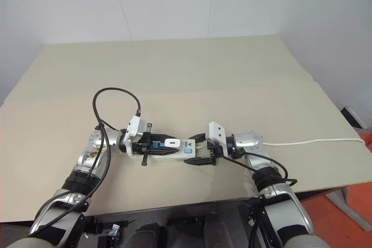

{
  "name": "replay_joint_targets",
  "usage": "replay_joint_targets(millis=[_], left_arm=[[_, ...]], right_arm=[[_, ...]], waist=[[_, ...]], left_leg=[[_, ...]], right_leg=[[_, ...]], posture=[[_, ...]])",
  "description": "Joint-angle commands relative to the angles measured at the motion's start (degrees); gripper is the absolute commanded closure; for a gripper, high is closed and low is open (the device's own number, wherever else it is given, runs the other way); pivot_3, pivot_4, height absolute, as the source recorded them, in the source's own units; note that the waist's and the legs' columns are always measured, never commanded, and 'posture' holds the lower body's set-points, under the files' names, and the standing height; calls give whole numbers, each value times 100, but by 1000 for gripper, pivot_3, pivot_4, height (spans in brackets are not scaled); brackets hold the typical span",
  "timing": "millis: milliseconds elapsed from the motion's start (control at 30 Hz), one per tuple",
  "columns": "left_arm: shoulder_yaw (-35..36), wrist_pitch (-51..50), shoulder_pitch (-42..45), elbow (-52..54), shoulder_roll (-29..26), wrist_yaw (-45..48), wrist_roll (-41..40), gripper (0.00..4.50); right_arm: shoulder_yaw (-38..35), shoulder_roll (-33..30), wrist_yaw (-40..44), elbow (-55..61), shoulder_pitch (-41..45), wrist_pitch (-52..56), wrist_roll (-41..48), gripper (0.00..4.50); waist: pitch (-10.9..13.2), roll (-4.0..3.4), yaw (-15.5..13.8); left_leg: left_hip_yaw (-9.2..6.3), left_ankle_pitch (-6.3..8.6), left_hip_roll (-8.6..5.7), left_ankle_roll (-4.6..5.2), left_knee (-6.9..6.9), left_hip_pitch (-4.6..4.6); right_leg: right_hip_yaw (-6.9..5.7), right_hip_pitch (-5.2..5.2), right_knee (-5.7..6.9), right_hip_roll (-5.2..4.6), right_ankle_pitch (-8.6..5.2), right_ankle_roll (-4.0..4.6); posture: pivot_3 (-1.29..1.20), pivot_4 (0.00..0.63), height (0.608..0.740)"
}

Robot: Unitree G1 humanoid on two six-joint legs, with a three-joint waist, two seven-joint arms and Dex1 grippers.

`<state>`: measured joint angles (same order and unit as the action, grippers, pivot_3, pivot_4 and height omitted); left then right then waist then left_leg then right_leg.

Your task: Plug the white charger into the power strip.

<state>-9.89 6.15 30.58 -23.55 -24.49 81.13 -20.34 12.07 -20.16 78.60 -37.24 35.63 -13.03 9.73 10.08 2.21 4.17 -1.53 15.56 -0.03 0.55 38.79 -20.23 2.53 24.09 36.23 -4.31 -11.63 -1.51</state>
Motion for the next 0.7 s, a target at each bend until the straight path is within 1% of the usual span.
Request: replay_joint_targets(millis=[33,333,700], left_arm=[[45,-224,-205,-492,-505,-104,441,3490],[11,-423,-254,-388,-507,-137,414,3490],[-144,-916,-362,48,-609,-72,373,3490]], right_arm=[[30,-142,143,123,-101,59,-44,1071],[35,-141,130,136,-120,67,-43,1071],[51,-110,103,149,-136,56,-28,1071]], waist=[[-1,0,0],[-9,-3,0],[-10,-3,5]], left_leg=[[0,0,0,0,0,0],[0,1,1,1,-1,1],[-1,4,4,6,-2,1]], right_leg=[[0,0,0,0,0,0],[0,-1,-1,1,0,0],[1,0,-3,6,0,0]], posture=[[0,150,740],[0,150,740],[0,150,740]])
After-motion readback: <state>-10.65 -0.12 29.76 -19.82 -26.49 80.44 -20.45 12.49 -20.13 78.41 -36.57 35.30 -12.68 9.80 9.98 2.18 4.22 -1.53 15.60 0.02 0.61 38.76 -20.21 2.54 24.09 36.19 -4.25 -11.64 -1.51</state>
